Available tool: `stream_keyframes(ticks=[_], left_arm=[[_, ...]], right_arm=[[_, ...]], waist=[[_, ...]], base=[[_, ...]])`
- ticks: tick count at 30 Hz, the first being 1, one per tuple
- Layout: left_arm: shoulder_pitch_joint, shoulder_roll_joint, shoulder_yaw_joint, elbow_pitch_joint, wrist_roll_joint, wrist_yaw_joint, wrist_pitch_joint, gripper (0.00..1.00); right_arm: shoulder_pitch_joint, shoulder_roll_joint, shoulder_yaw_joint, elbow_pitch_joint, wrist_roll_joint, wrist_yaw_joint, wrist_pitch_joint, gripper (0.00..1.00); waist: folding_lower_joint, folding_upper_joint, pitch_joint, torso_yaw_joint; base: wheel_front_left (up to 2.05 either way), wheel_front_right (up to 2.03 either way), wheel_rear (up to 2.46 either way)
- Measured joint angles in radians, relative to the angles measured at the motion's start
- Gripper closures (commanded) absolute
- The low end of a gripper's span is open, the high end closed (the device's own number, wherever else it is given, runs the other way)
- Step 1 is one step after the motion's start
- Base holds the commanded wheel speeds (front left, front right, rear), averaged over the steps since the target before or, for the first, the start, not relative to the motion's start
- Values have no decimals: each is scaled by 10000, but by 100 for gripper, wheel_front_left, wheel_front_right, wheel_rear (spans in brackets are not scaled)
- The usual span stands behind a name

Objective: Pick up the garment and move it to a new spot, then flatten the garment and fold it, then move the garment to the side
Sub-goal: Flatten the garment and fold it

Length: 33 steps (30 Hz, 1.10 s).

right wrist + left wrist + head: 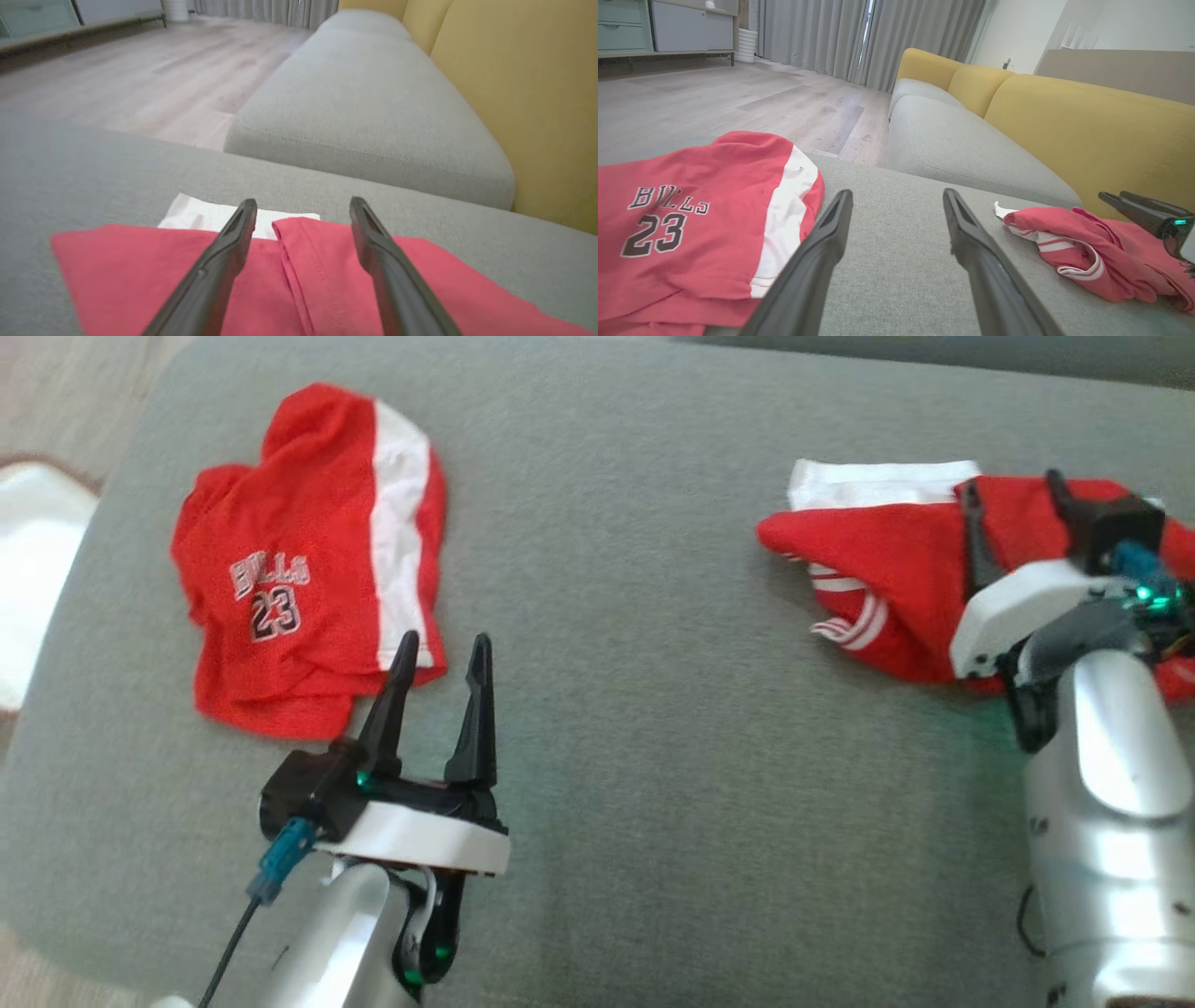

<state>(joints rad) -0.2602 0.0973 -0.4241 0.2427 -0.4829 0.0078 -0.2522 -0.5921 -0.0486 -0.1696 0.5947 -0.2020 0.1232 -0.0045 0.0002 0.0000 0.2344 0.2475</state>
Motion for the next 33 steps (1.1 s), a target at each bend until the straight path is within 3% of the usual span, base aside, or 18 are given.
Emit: stream_keyframes(ticks=[11,13,22,26,29,33], left_arm=[[-58,-399,374,355,303,-443,0,0],[-58,-418,395,385,374,-481,0,0],[-58,-476,543,474,529,-598,0,0],[80,-489,947,477,527,-602,0,0],[290,-479,1218,472,546,-594,0,0],[618,-468,1549,414,669,-593,0,0]], right_arm=[[-1016,-8,-1948,1952,-2234,0,731,0],[-1122,-12,-2215,2136,-2368,0,581,100],[-1782,-27,-2151,2953,-1712,0,-930,100],[-1947,-50,-823,3206,-19,0,-1956,100],[-1600,-48,-113,2725,1195,0,-2104,100],[27,-46,42,1381,2040,0,-1925,100]], waist=[[0,0,390,589],[-1,0,391,557],[-1,0,247,243],[-2,0,-44,-241],[-2,0,-256,-722],[-2,0,-586,-1504]], base=[[0,0,0],[0,0,0],[0,0,0],[0,0,0],[0,0,0],[0,0,0]])
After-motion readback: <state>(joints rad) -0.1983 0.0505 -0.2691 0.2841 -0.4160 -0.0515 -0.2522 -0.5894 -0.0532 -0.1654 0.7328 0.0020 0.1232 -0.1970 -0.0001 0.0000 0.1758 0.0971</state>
